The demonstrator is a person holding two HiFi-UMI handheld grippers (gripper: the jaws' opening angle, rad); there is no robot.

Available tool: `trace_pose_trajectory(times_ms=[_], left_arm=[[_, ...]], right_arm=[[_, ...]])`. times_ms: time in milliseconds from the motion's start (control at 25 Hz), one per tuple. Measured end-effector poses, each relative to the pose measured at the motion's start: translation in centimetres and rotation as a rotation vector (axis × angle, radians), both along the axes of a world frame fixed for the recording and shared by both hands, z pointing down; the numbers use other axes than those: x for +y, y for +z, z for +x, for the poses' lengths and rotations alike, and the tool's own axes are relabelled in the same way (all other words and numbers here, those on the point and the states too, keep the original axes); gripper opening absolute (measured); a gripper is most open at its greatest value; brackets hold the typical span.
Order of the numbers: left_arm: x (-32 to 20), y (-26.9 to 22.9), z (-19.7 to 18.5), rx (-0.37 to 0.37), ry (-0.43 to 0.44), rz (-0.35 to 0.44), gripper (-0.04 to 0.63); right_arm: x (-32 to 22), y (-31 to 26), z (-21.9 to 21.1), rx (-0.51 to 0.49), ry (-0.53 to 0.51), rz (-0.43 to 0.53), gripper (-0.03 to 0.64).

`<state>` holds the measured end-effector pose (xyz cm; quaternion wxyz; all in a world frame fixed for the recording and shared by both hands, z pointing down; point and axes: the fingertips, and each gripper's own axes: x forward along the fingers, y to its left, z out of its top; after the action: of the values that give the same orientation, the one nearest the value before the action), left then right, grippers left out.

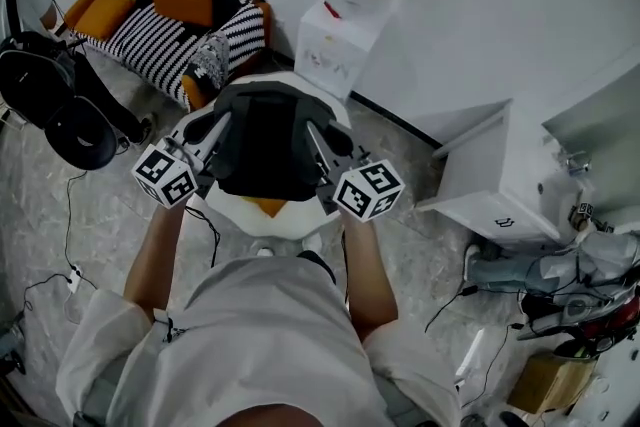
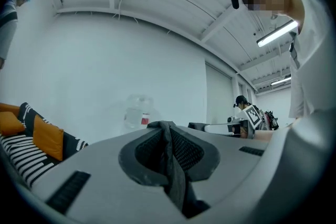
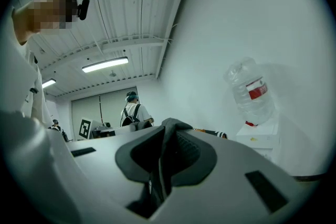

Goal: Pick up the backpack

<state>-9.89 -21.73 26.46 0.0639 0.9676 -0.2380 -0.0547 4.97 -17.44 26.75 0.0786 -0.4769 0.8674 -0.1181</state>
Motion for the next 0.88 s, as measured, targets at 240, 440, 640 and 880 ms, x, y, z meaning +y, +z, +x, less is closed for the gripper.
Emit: trace_pose_trajectory(times_ms=[240,440,640,880], left_arm=[[0.3,-1.0,-1.0,0.021,0.012,0.001,0.034],[0.9,-1.7,-0.8,0.015,0.024,0.021,0.034],[2.5,-1.9,-1.5,0.023,0.018,0.038,0.034],[3.3,-3.1,-0.4,0.029,-0.006,0.044,0.034]], right_arm=[[0.5,-1.1,-1.1,0.005,0.019,0.023,0.037],[0.9,-1.5,-0.8,-0.022,0.006,0.030,0.037],[2.6,-1.7,-1.6,-0.016,-0.014,0.052,0.037],[3.0,-3.2,-0.2,-0.005,-0.050,0.065,0.037]])
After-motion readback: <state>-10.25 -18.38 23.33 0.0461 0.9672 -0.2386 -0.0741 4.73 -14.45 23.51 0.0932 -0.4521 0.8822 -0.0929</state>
